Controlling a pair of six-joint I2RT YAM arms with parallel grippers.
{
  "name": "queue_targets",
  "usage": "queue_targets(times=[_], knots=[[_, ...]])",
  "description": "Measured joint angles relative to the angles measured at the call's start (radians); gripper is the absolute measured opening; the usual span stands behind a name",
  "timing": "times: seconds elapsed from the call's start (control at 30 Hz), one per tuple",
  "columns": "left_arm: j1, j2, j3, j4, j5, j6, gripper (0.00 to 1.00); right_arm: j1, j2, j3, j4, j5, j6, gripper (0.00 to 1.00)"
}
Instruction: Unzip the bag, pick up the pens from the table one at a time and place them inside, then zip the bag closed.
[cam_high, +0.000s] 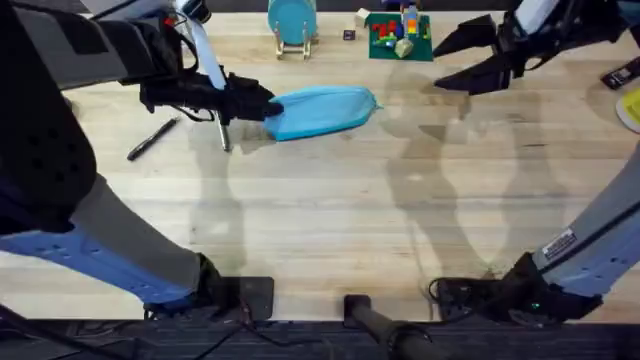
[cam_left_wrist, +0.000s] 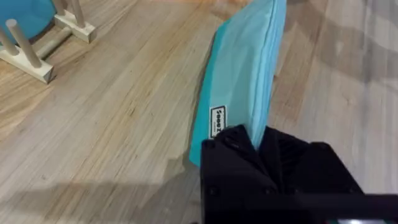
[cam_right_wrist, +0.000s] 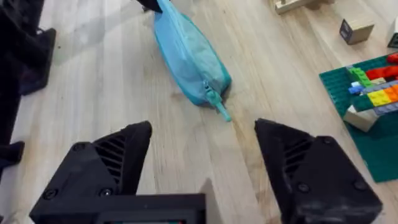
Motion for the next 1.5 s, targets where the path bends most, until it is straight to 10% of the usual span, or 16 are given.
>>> queue_targets(times=[1.5], knots=[[0.0, 0.0, 0.0, 0.0, -0.003, -0.013, 0.043, 0.168, 0.266, -0.005, 0.306, -0.053, -0.014, 0.967]])
